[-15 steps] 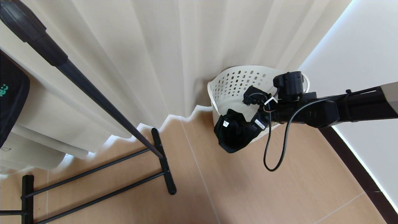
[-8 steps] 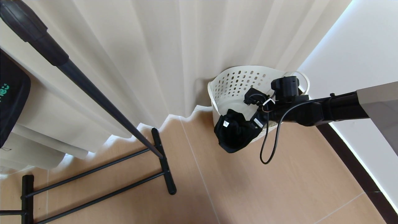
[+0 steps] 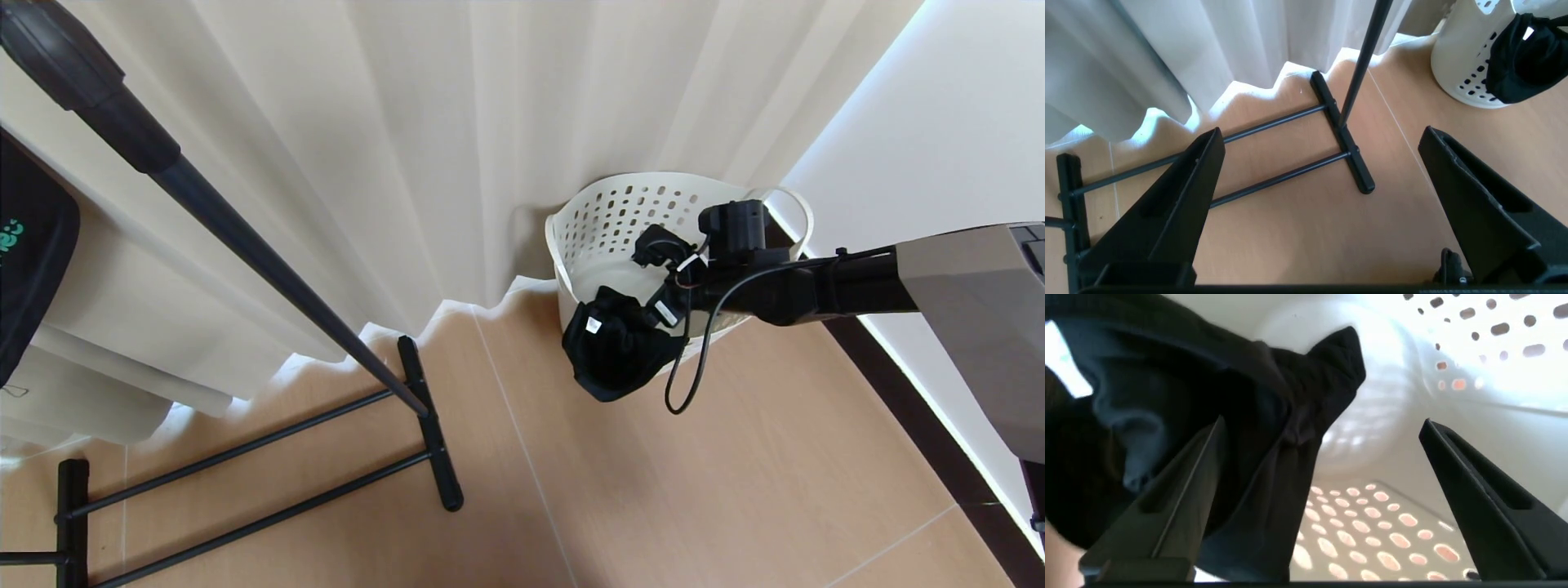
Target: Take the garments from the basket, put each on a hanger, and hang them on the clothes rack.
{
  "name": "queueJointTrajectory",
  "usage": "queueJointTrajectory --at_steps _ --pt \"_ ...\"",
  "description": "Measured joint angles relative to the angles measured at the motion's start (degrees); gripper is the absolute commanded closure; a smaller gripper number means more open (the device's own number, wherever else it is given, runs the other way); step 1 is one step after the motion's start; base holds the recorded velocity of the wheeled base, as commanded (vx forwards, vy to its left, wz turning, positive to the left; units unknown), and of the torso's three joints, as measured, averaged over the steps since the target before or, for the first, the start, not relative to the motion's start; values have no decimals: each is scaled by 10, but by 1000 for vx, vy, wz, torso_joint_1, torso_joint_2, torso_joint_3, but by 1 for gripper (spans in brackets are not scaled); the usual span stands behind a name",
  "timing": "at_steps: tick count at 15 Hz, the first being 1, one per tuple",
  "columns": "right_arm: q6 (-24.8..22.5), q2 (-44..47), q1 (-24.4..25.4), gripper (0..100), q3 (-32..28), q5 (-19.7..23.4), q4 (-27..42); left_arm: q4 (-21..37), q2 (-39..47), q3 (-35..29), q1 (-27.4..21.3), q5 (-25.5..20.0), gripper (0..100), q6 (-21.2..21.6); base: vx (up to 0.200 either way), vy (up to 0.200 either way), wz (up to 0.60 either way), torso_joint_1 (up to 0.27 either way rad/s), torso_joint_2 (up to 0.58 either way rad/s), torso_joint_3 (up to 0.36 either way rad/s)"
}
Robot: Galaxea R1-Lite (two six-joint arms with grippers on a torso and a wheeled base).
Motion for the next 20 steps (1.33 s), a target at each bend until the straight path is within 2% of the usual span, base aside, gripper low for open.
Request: queueJointTrajectory --at_steps 18,19,20 --pt "5 65 -6 0 -63 -6 4 0 0 0 0 0 0 0 0 0 0 0 0 0" --pt "6 68 -6 100 -65 -6 3 0 0 0 0 0 0 0 0 0 0 0 0 0" --pt "6 70 -6 100 -65 -5 4 0 0 0 0 0 0 0 0 0 0 0 0 0"
